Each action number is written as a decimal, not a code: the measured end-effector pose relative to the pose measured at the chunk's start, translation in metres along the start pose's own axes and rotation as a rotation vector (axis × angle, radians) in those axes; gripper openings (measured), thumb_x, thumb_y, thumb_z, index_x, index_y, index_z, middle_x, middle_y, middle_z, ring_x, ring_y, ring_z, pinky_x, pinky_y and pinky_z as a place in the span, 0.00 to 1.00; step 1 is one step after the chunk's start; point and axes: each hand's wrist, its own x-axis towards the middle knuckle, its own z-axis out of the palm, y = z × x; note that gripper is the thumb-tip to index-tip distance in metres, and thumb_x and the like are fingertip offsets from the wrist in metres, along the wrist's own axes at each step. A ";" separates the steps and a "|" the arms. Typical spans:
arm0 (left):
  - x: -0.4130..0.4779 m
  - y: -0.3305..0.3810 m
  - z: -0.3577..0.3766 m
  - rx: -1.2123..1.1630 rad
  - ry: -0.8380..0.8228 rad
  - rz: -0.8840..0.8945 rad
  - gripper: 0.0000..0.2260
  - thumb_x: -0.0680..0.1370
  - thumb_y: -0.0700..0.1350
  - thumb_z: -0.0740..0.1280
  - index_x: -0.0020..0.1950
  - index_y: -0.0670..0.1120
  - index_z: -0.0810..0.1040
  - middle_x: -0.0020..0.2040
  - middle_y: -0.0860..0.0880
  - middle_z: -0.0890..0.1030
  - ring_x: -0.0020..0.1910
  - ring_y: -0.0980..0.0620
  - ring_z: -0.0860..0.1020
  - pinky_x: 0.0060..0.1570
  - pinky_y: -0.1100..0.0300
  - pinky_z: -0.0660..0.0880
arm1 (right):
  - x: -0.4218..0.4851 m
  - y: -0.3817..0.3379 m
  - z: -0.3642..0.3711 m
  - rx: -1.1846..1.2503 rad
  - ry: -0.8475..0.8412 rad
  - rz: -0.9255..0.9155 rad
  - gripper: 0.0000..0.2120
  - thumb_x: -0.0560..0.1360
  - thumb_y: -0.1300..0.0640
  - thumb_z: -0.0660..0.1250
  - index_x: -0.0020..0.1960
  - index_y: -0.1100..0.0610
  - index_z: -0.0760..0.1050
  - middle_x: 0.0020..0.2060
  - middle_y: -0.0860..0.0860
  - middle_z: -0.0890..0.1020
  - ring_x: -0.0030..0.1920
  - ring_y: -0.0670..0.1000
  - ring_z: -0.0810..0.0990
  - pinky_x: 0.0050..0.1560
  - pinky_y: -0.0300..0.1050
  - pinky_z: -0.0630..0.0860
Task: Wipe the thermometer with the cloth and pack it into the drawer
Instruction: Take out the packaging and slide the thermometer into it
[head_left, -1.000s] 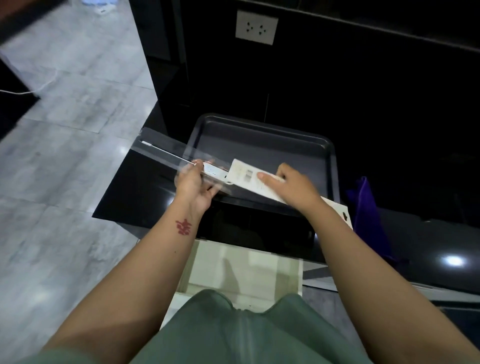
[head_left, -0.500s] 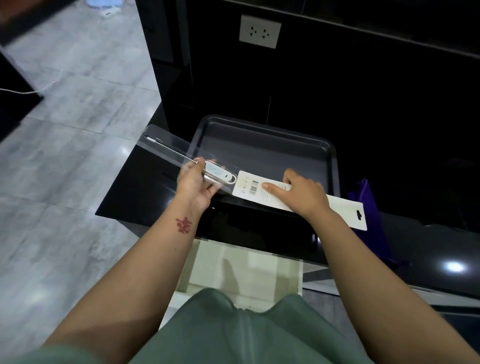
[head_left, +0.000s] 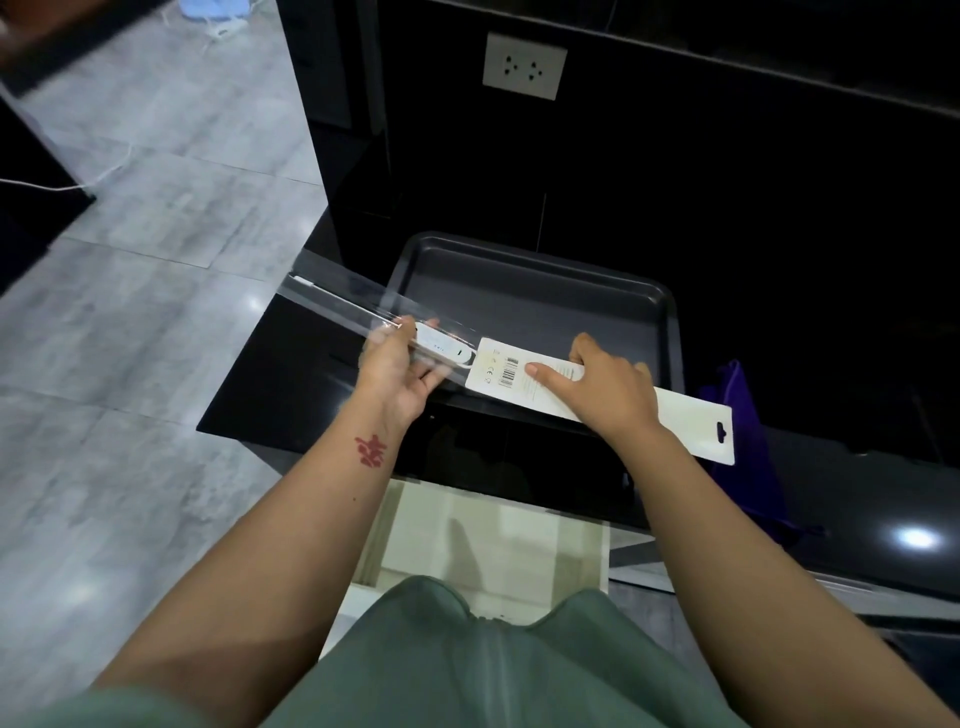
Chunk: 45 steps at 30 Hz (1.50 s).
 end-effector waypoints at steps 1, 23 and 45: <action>0.000 -0.001 0.000 0.001 -0.005 -0.004 0.14 0.83 0.44 0.61 0.68 0.44 0.71 0.57 0.44 0.84 0.49 0.44 0.85 0.39 0.49 0.82 | 0.000 -0.001 0.000 -0.003 0.008 0.001 0.27 0.72 0.27 0.56 0.48 0.52 0.66 0.35 0.47 0.78 0.38 0.54 0.75 0.60 0.55 0.65; -0.034 -0.047 0.028 -0.053 -0.296 -0.247 0.23 0.81 0.59 0.57 0.67 0.44 0.74 0.59 0.40 0.83 0.57 0.41 0.81 0.55 0.39 0.76 | 0.014 -0.014 0.000 0.490 -0.291 0.042 0.13 0.75 0.47 0.69 0.50 0.56 0.78 0.48 0.50 0.82 0.48 0.53 0.81 0.47 0.48 0.76; -0.010 -0.004 -0.018 0.000 -0.075 -0.040 0.17 0.84 0.50 0.56 0.42 0.41 0.74 0.40 0.42 0.86 0.39 0.43 0.86 0.32 0.54 0.81 | 0.007 0.014 -0.015 0.177 -0.181 0.101 0.22 0.71 0.30 0.65 0.52 0.47 0.72 0.52 0.44 0.80 0.54 0.50 0.73 0.59 0.50 0.61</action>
